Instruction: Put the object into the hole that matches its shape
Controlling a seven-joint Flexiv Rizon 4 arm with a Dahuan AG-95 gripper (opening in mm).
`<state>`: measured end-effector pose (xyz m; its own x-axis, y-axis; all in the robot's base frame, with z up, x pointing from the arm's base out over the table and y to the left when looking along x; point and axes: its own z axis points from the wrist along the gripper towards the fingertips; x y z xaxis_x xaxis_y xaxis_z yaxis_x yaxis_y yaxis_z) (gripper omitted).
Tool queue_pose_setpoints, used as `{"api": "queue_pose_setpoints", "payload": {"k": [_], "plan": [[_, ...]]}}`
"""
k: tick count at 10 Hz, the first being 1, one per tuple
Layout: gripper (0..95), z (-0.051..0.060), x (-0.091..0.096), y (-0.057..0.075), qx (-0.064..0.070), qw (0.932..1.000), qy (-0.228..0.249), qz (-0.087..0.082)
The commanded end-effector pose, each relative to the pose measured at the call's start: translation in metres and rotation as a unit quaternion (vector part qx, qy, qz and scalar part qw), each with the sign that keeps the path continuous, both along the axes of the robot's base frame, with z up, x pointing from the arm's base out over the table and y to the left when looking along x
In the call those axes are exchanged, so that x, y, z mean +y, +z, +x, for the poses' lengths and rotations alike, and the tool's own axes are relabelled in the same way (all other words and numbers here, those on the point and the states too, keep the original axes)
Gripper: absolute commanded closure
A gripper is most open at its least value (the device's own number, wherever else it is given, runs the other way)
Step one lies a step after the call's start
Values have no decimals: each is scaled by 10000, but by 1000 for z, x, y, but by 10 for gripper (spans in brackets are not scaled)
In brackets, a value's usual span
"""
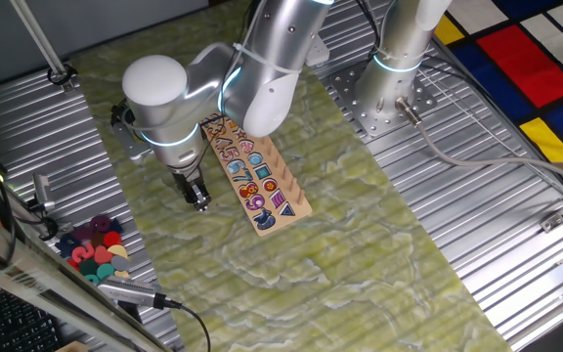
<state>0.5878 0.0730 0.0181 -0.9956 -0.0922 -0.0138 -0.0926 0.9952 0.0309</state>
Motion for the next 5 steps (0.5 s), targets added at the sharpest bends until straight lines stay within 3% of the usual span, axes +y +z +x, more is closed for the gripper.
{"api": "queue_pose_setpoints", "payload": {"k": [1,2,3,5], "plan": [[950,0,0,-1,-4,10000,-2,-2],[950,0,0,-1,-4,10000,-2,-2],[950,-1,-9,54,217,9998,35,22],[950,-2,-8,55,236,9997,31,13]]}}
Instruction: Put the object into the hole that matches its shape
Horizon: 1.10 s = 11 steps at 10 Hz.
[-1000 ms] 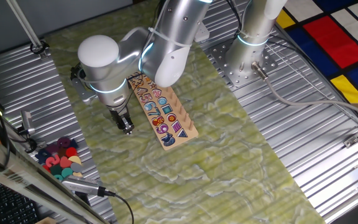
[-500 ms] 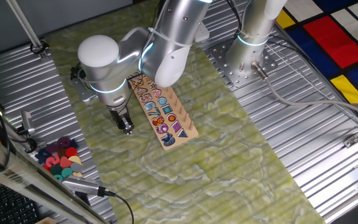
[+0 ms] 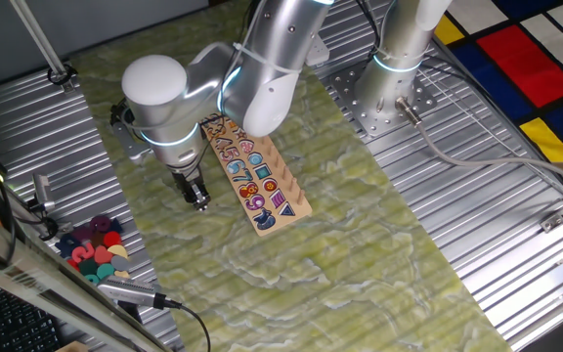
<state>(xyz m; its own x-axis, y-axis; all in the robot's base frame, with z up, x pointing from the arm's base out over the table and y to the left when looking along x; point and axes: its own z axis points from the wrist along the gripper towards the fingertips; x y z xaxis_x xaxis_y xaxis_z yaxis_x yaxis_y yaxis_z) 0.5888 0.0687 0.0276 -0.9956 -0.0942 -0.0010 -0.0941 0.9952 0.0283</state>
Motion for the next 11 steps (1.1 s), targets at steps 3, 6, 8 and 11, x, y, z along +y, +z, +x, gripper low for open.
{"api": "queue_pose_setpoints", "payload": {"k": [3,6,8,11], "plan": [[950,-3,-6,45,171,9998,27,19],[950,-6,-23,48,183,9997,152,31],[950,-11,-34,47,157,9997,173,21],[950,-20,-52,45,155,9997,187,-13]]}}
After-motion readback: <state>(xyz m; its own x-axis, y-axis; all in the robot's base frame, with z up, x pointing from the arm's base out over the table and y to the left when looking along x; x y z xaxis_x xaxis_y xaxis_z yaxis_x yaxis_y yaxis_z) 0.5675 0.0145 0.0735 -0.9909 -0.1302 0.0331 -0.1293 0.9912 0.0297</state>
